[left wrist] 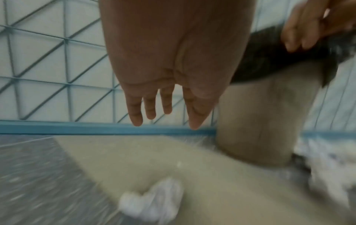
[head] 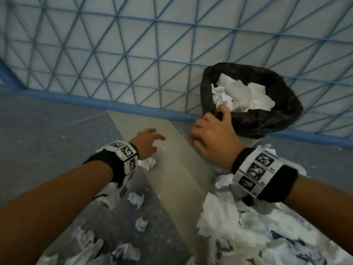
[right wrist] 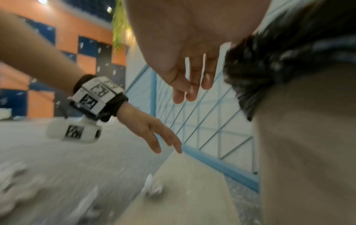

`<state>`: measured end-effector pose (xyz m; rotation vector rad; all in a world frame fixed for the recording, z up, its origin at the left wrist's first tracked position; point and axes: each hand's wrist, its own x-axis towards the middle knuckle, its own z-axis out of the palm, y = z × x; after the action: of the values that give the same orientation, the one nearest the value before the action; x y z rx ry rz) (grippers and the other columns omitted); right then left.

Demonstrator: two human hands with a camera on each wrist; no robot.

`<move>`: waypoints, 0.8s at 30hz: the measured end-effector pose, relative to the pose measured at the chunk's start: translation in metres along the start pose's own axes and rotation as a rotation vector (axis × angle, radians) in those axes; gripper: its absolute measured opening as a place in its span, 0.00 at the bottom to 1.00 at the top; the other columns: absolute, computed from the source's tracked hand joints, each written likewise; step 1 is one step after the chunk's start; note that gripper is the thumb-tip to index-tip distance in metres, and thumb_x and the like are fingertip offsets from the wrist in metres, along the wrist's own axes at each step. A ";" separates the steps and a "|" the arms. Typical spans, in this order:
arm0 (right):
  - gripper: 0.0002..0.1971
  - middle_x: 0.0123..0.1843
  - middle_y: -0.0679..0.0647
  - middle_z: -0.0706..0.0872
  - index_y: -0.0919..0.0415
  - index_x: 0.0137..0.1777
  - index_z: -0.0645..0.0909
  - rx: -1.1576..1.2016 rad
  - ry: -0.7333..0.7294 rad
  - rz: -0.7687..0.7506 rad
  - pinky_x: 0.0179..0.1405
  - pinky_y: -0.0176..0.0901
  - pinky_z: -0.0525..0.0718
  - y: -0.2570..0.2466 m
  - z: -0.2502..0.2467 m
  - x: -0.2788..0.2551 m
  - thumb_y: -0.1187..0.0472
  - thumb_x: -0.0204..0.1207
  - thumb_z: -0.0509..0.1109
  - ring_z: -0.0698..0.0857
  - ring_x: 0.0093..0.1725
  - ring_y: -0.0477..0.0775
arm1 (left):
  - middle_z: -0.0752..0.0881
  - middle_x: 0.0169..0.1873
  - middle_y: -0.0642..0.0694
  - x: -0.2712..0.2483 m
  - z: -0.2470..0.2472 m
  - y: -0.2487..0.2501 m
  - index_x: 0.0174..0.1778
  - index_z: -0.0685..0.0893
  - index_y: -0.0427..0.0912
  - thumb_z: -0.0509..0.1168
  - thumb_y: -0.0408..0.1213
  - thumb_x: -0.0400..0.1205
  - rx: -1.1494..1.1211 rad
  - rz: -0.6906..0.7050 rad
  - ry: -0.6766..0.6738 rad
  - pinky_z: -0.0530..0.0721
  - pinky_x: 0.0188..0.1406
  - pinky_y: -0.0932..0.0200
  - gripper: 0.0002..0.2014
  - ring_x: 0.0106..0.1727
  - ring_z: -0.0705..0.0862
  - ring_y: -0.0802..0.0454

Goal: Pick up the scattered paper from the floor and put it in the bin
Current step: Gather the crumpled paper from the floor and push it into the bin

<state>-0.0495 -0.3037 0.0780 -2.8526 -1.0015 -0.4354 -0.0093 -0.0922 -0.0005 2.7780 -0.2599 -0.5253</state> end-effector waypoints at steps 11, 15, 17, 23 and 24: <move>0.28 0.81 0.63 0.58 0.55 0.77 0.64 0.375 -0.882 -0.173 0.74 0.60 0.69 -0.104 0.110 -0.027 0.59 0.77 0.65 0.61 0.76 0.67 | 0.75 0.67 0.35 -0.018 0.076 -0.035 0.67 0.74 0.43 0.59 0.31 0.82 0.200 -0.083 -0.204 0.76 0.69 0.46 0.17 0.67 0.75 0.36; 0.25 0.83 0.64 0.52 0.57 0.76 0.66 0.322 -0.875 -0.355 0.76 0.60 0.62 -0.134 0.137 -0.033 0.61 0.79 0.62 0.57 0.79 0.68 | 0.84 0.56 0.35 -0.048 0.062 -0.052 0.55 0.80 0.38 0.62 0.33 0.80 -0.078 -0.075 -0.066 0.79 0.57 0.50 0.09 0.56 0.82 0.38; 0.20 0.82 0.67 0.55 0.64 0.73 0.69 0.301 -0.879 -0.393 0.74 0.63 0.68 -0.143 0.140 -0.035 0.66 0.81 0.58 0.61 0.77 0.71 | 0.86 0.51 0.34 -0.068 0.053 -0.067 0.52 0.78 0.42 0.63 0.34 0.79 -0.225 -0.105 -0.011 0.81 0.52 0.49 0.07 0.51 0.84 0.38; 0.20 0.78 0.65 0.66 0.67 0.74 0.65 0.306 -0.761 -0.468 0.77 0.54 0.69 -0.148 0.153 -0.030 0.63 0.83 0.55 0.69 0.76 0.65 | 0.83 0.48 0.41 -0.139 0.045 -0.117 0.66 0.75 0.46 0.66 0.40 0.78 -0.299 -0.256 -0.014 0.71 0.45 0.62 0.20 0.44 0.79 0.49; 0.16 0.69 0.68 0.75 0.68 0.66 0.73 0.321 -0.705 -0.469 0.69 0.58 0.78 -0.148 0.156 -0.029 0.65 0.79 0.62 0.78 0.66 0.68 | 0.82 0.48 0.44 -0.152 0.047 -0.121 0.68 0.74 0.49 0.64 0.44 0.77 -0.298 -0.260 -0.025 0.71 0.46 0.64 0.23 0.45 0.78 0.51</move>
<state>-0.1266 -0.1784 -0.0818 -2.4709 -1.6636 0.7061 -0.1517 0.0445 -0.0322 2.5255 0.1656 -0.6057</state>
